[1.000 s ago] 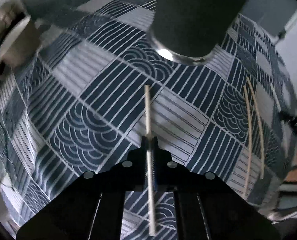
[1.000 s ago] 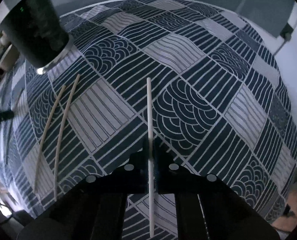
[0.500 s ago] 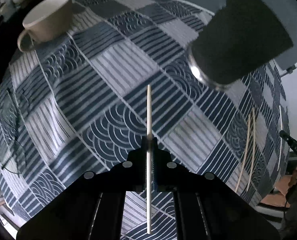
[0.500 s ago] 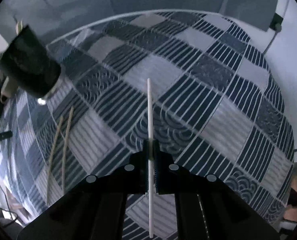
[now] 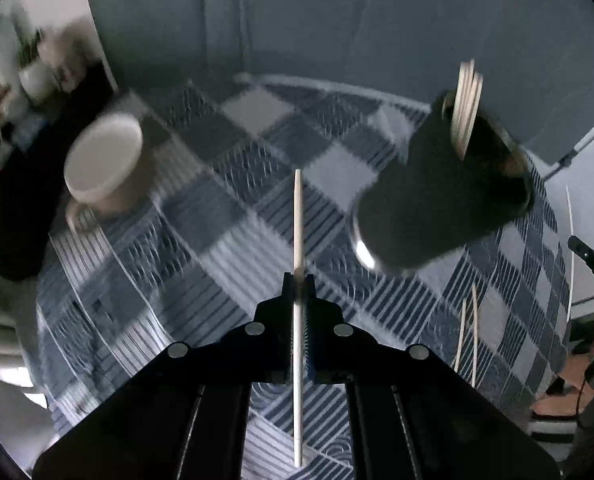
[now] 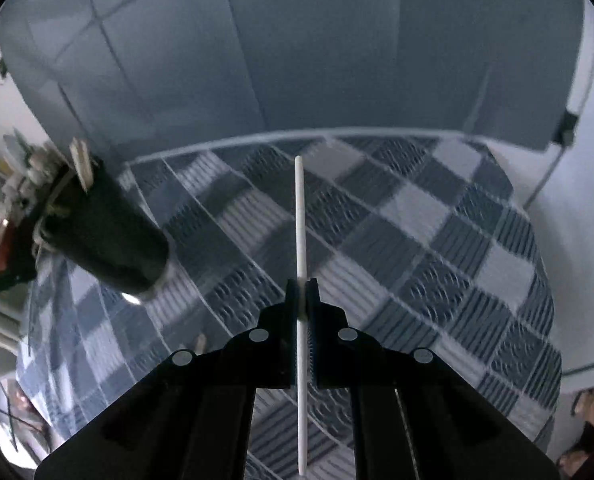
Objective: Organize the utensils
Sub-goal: 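Lift both held sticks and carry them over the black cup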
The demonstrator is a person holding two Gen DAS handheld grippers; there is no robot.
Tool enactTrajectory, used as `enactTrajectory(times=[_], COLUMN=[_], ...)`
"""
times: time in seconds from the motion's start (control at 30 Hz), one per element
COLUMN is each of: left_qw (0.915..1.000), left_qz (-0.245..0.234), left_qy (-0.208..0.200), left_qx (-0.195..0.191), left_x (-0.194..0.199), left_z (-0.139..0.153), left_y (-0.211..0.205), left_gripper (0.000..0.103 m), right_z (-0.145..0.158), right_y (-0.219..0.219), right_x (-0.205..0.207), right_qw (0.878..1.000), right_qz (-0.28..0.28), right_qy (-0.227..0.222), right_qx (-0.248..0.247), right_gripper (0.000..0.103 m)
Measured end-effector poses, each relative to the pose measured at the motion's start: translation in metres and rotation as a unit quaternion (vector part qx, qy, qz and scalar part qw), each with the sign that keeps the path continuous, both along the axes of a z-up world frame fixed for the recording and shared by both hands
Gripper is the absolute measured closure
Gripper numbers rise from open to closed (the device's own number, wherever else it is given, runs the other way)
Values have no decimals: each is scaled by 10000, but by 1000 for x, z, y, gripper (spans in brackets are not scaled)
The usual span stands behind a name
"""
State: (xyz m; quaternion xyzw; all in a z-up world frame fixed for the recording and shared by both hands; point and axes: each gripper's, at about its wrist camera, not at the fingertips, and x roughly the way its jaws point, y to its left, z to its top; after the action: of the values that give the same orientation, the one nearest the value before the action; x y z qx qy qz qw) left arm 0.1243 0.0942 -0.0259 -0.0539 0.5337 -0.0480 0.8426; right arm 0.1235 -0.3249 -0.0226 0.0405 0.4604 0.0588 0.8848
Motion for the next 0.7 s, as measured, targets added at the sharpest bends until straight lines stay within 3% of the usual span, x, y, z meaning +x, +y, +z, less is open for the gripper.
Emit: enactTrajectory(times=[0.43, 0.7], left_qw=[9943, 9894], left_qz=[-110, -322], left_qy=[-949, -1140], left_qx=[-481, -838], left_x=[41, 62], left_z=[88, 103], left_y=[-19, -46], left_gripper=[98, 98], right_z=[70, 96], right_y=[62, 101], right_x=[40, 62], right_qw=[9952, 9878], right_qz=[472, 879], right_qy=[-785, -1123], right_qx=[334, 630], right_gripper=[99, 99])
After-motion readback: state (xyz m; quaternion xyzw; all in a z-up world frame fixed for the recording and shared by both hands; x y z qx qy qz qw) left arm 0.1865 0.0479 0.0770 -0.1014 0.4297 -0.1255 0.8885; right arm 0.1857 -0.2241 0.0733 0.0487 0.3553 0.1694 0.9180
